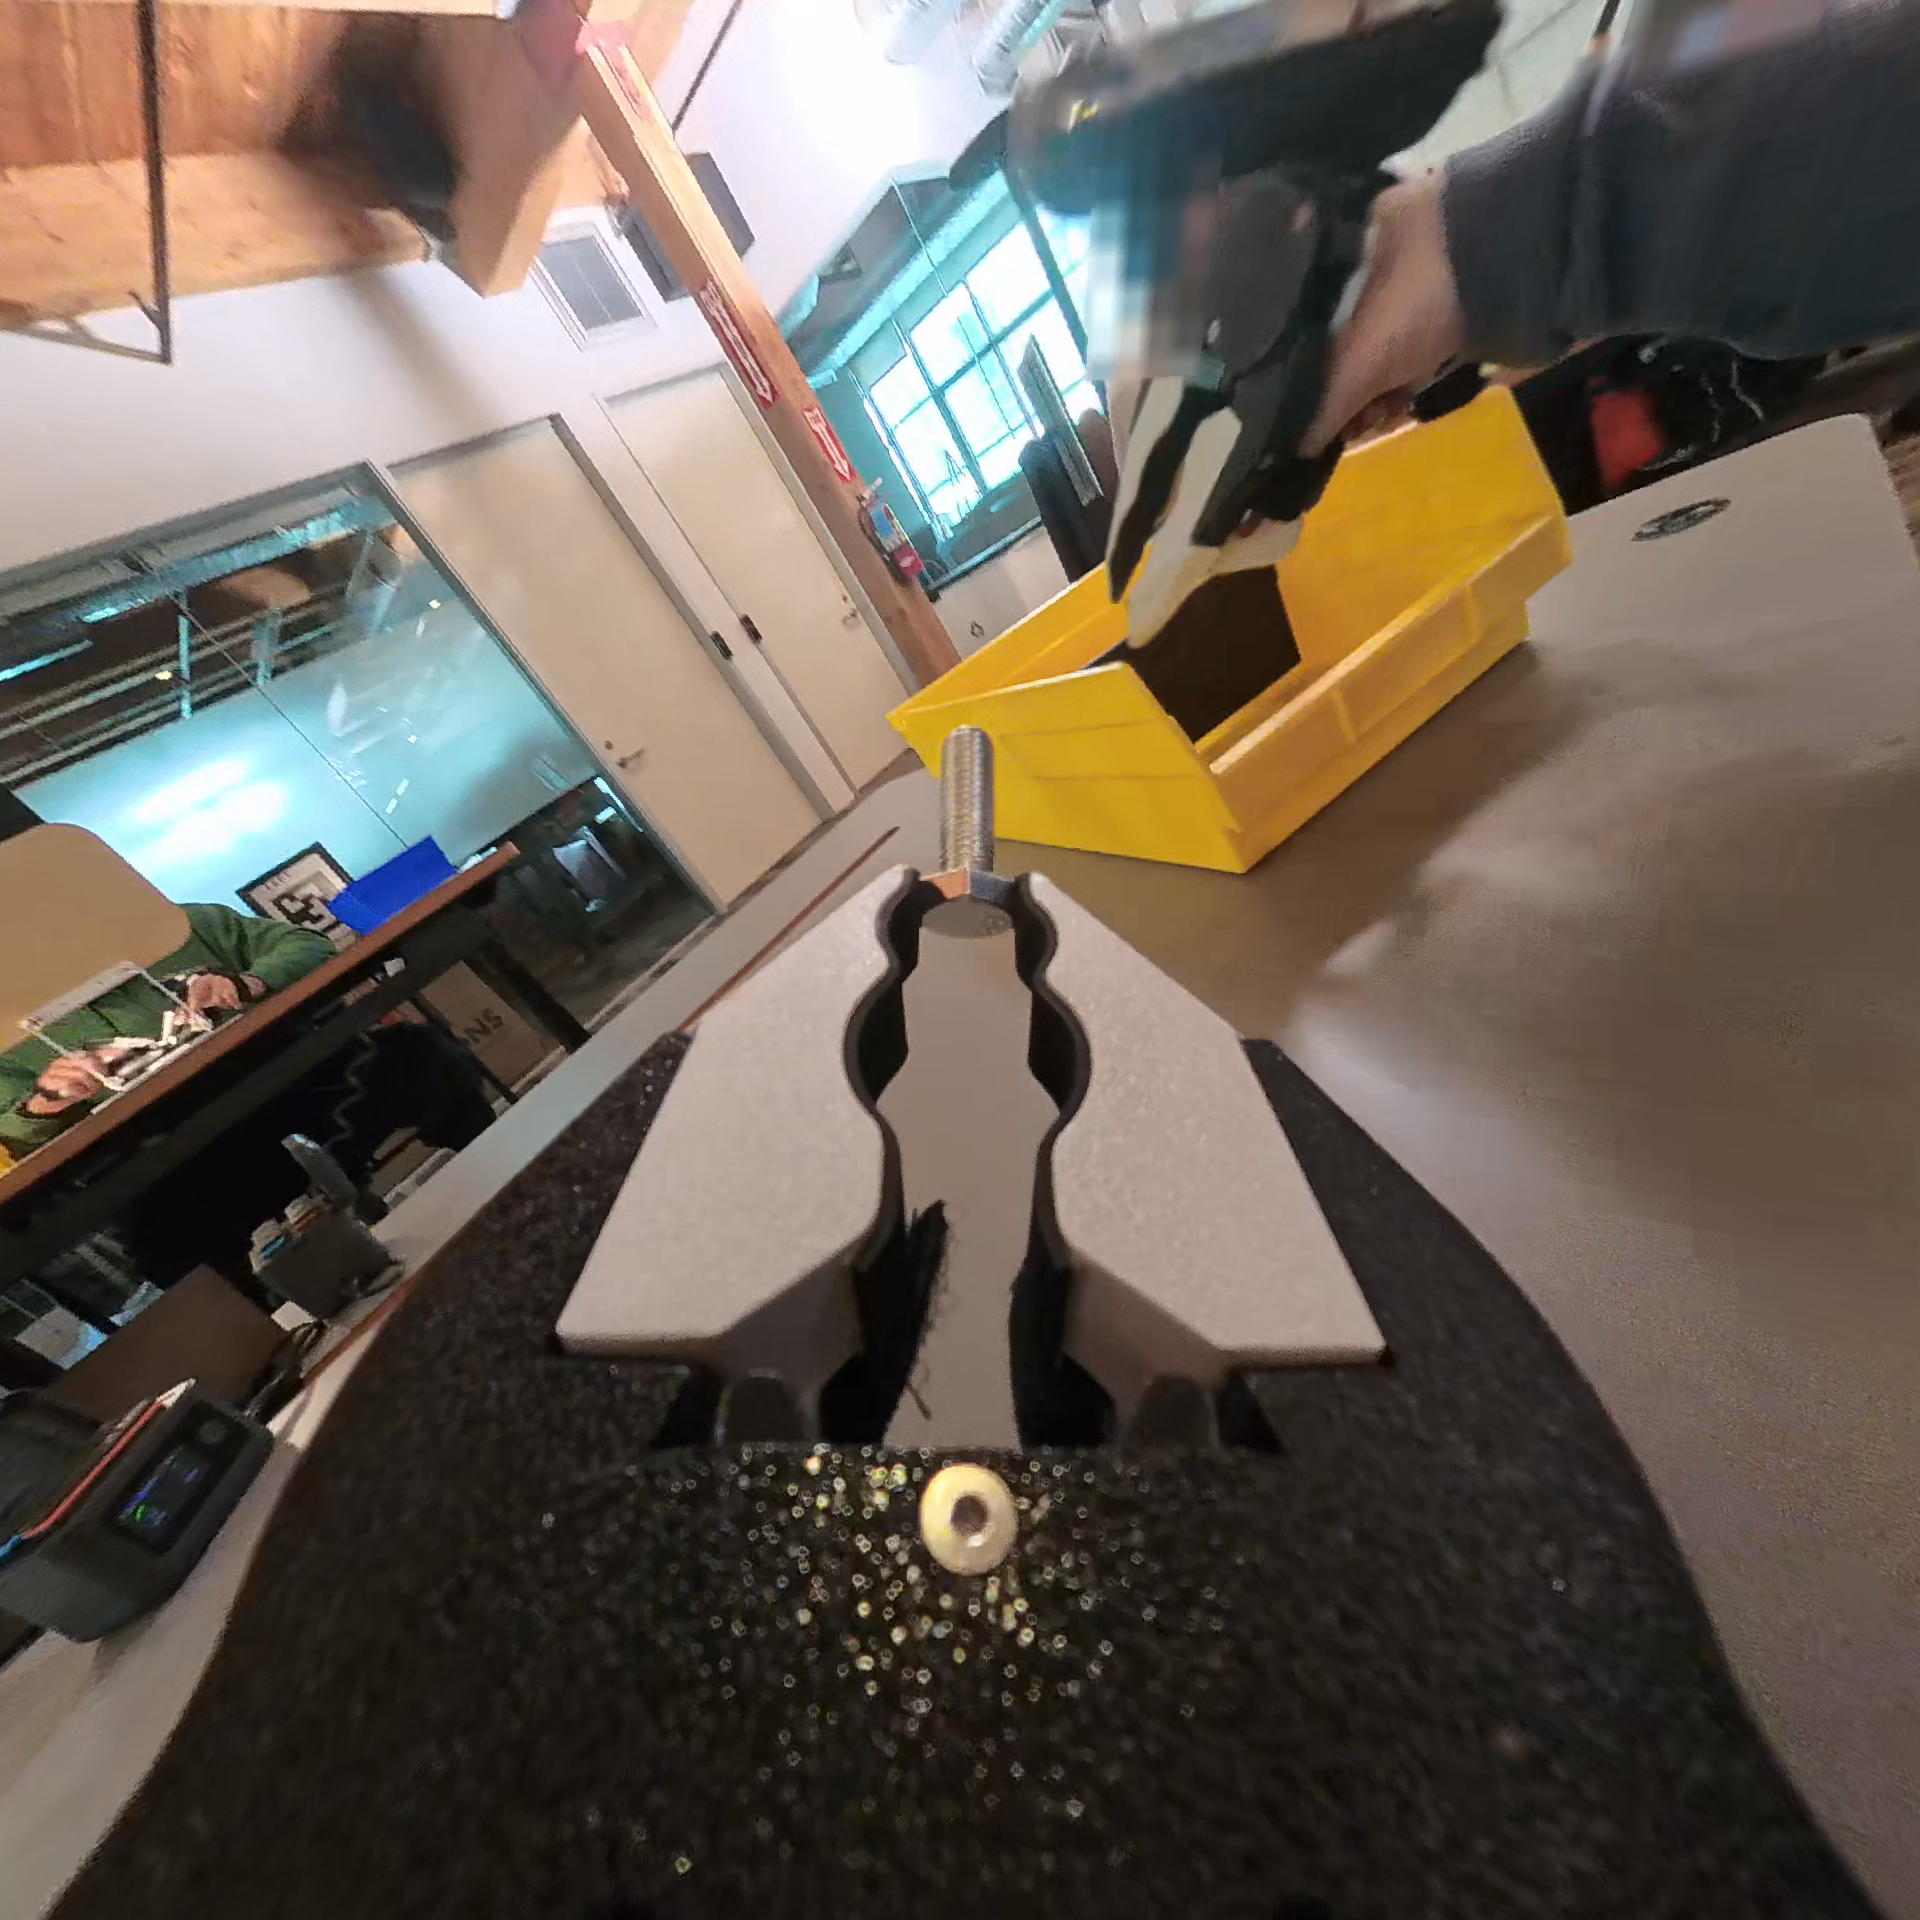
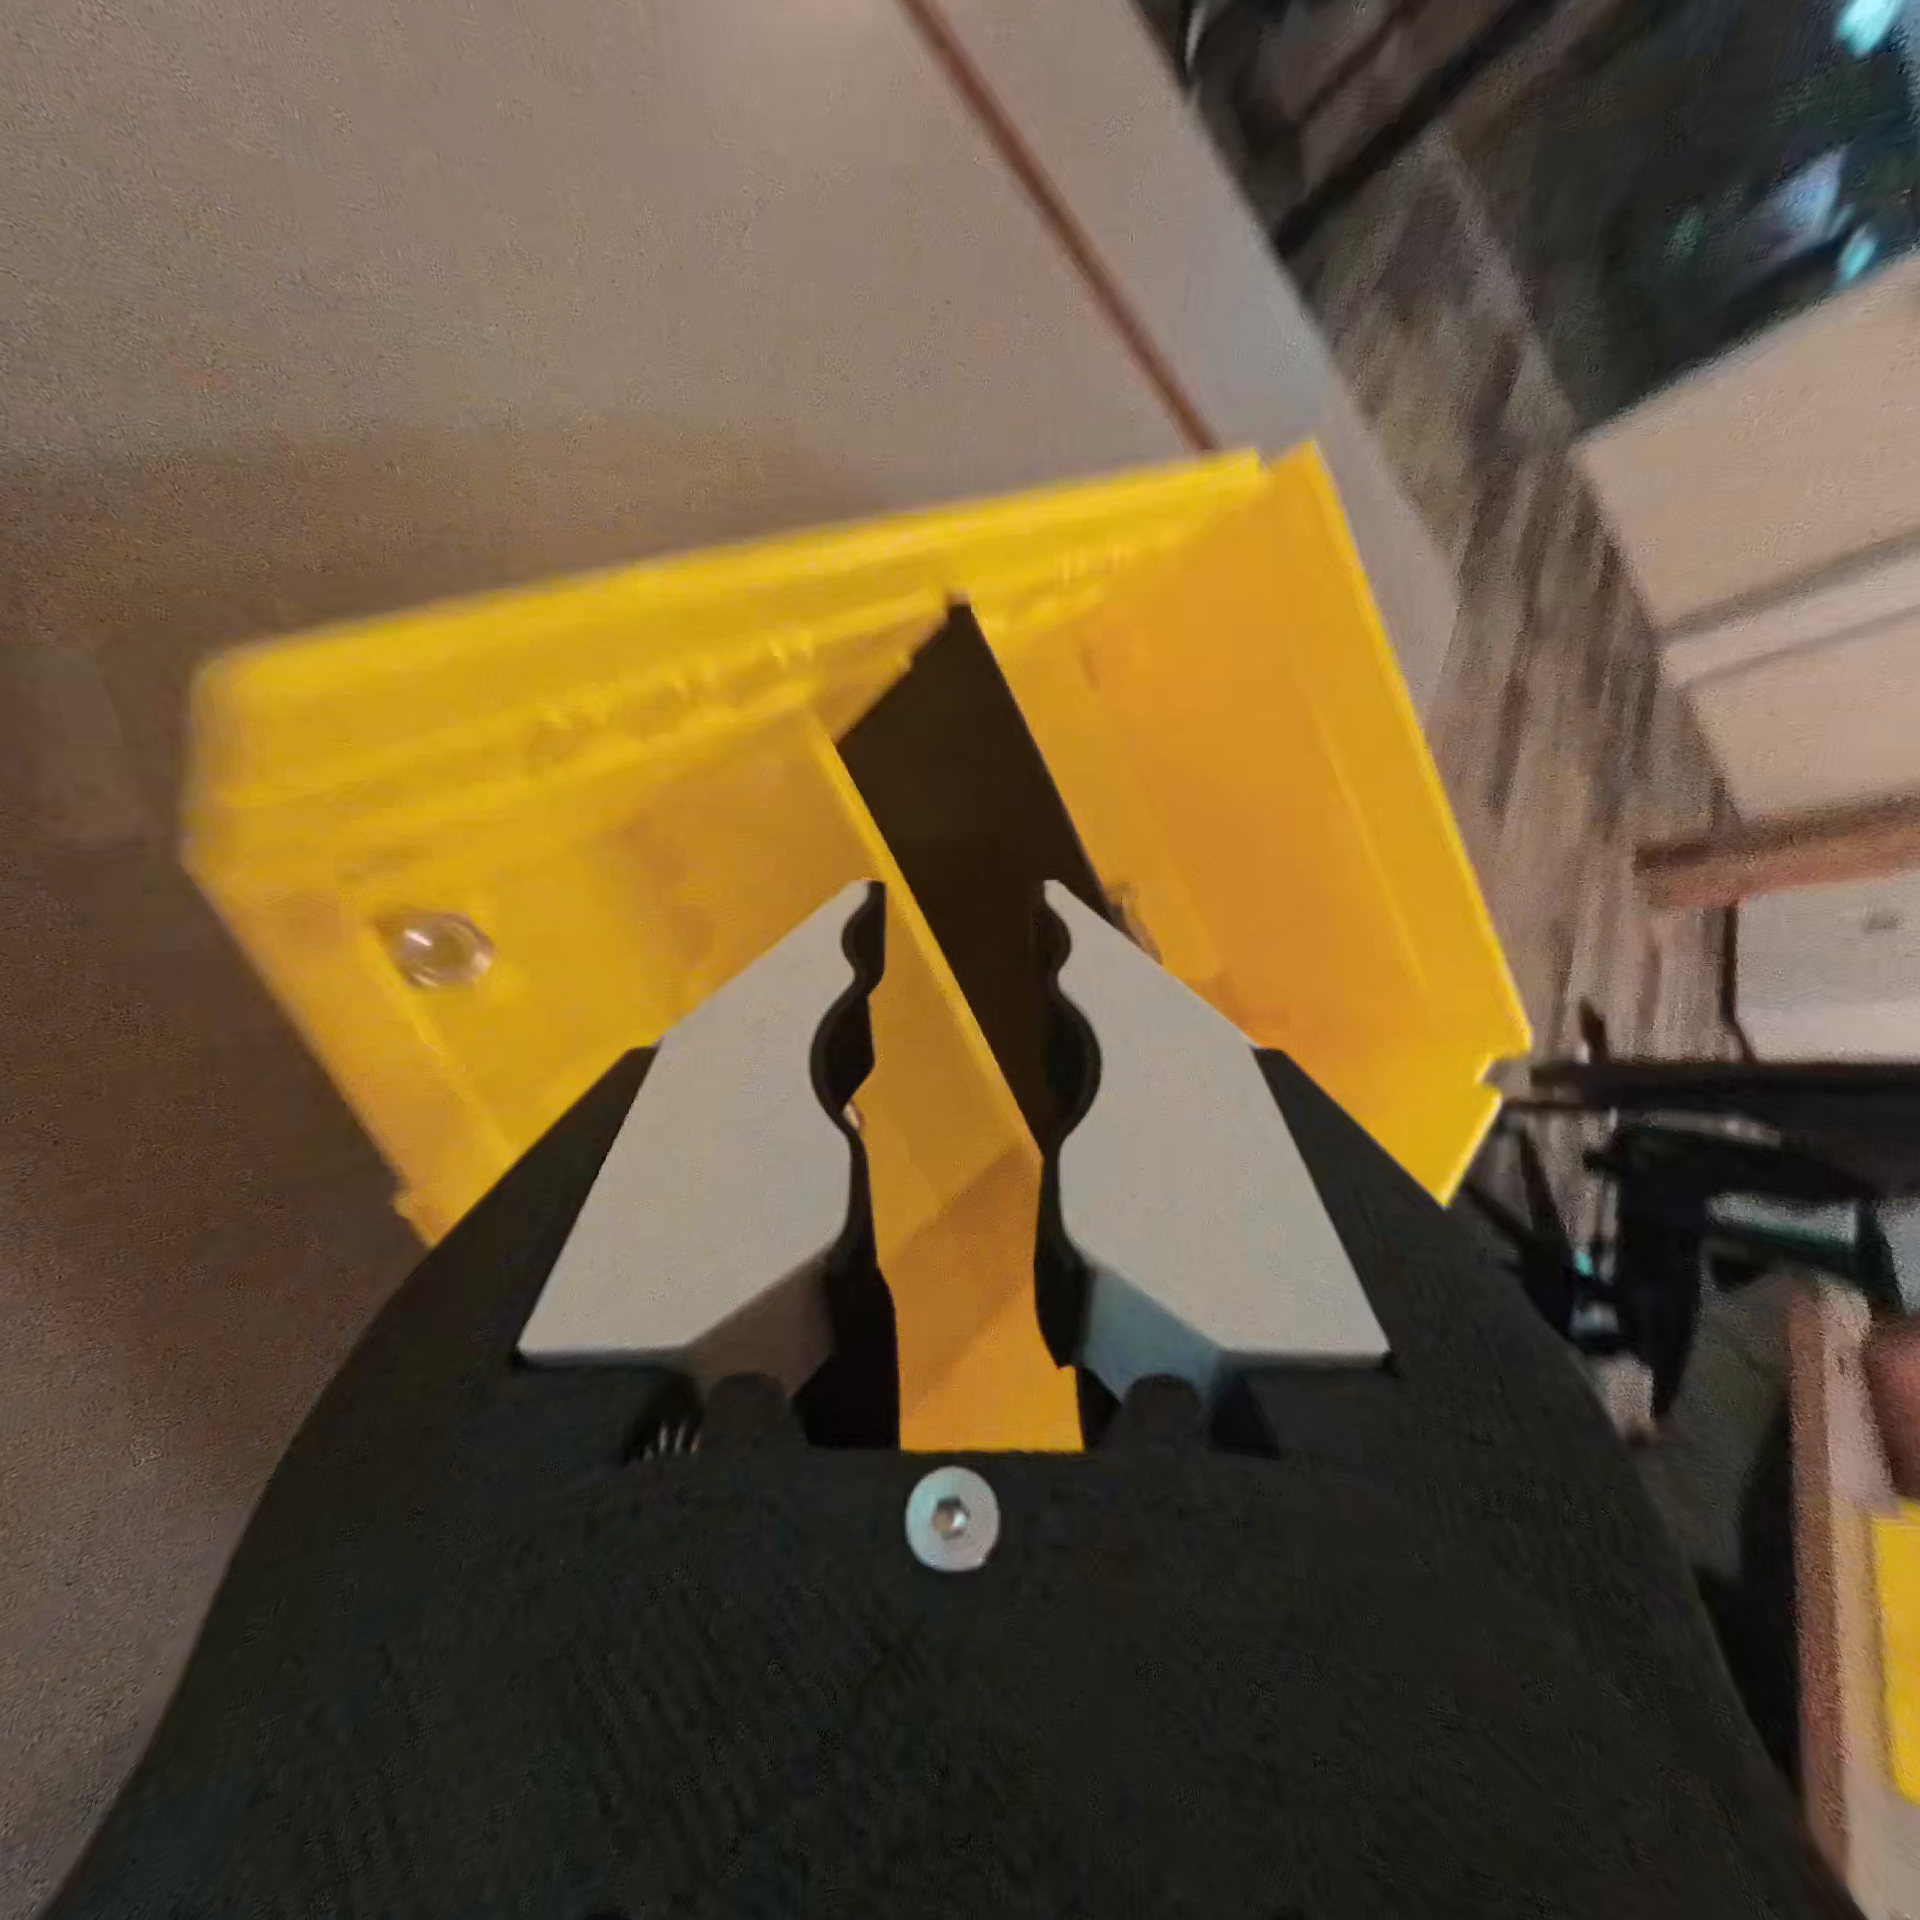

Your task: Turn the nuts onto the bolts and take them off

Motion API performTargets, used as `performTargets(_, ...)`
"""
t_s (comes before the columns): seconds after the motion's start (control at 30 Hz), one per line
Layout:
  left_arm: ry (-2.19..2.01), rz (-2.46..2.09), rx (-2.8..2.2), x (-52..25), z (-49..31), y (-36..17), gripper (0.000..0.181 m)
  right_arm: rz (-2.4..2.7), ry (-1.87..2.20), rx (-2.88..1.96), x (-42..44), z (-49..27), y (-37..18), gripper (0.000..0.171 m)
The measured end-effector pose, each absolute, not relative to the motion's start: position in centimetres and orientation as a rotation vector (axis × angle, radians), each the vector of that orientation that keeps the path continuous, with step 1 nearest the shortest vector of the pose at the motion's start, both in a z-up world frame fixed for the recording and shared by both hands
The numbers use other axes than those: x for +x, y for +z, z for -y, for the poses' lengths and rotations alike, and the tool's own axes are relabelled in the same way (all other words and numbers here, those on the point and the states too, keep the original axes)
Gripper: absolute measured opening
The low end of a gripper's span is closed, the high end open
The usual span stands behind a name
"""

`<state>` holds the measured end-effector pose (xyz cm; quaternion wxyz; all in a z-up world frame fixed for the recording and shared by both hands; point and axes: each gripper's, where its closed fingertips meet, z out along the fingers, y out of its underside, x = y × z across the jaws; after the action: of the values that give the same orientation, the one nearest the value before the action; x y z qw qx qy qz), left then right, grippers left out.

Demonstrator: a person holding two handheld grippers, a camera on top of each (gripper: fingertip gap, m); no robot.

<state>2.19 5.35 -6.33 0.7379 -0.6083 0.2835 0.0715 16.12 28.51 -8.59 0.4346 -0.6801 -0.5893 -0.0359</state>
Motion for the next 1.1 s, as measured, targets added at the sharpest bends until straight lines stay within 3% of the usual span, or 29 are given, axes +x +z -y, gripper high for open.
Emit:
performTargets(0.07,0.148,-0.607,-1.301,2.4,-5.0,-5.7,0.015,1.461,0.214,-1.496,12.0,-22.7,-5.9,0.019)
performTargets(0.17,0.112,-0.572,-1.271,2.4,-4.7,-5.0,0.015,1.505,0.882,-1.341,6.9,-11.3,-4.2,0.031)
performTargets(0.23,0.077,-0.577,-1.258,2.8,-4.5,-4.9,0.015,1.472,1.123,-1.278,5.2,-7.3,-3.4,0.034)
performTargets(0.4,0.075,-0.608,-1.254,3.3,-4.3,-5.1,0.015,1.423,1.516,-1.295,2.9,-3.2,-3.2,0.032)
performTargets(0.47,0.074,-0.623,-1.245,3.5,-4.1,-5.1,0.015,1.409,1.551,-1.291,2.5,-3.0,-3.2,0.009)
performTargets(0.5,0.066,-0.623,-1.248,3.6,-4.1,-5.2,0.015,1.419,1.552,-1.274,2.5,-3.0,-3.2,0.008)
performTargets(0.53,0.052,-0.616,-1.257,3.6,-4.2,-5.3,0.018,1.440,1.554,-1.278,2.6,-2.9,-3.3,0.008)
performTargets(0.57,0.036,-0.591,-1.267,3.6,-4.4,-5.4,0.034,1.454,1.532,-1.275,2.7,-3.3,-3.3,0.008)
performTargets(0.6,0.025,-0.584,-1.295,3.5,-4.7,-5.7,0.058,1.452,1.462,-1.258,3.1,-4.5,-2.9,0.008)
performTargets(0.67,0.057,-0.524,-1.343,2.4,-5.5,-6.0,0.089,1.357,1.221,-1.285,4.5,-10.5,-1.1,0.008)
performTargets(0.77,0.075,-0.496,-1.382,1.6,-6.0,-6.5,0.091,1.118,0.565,-1.566,10.2,-26.6,-0.6,0.008)
performTargets(0.83,0.080,-0.476,-1.405,1.3,-6.2,-6.7,0.089,1.041,0.343,-1.814,14.1,-34.2,-2.8,0.008)
performTargets(1.07,-0.025,-0.442,-1.481,2.2,-5.8,-6.5,0.090,1.103,0.230,-2.264,17.2,-40.6,-10.6,0.010)
performTargets(1.1,-0.059,-0.435,-1.497,2.7,-5.5,-6.2,0.091,1.111,0.244,-2.273,17.0,-40.7,-10.9,0.024)
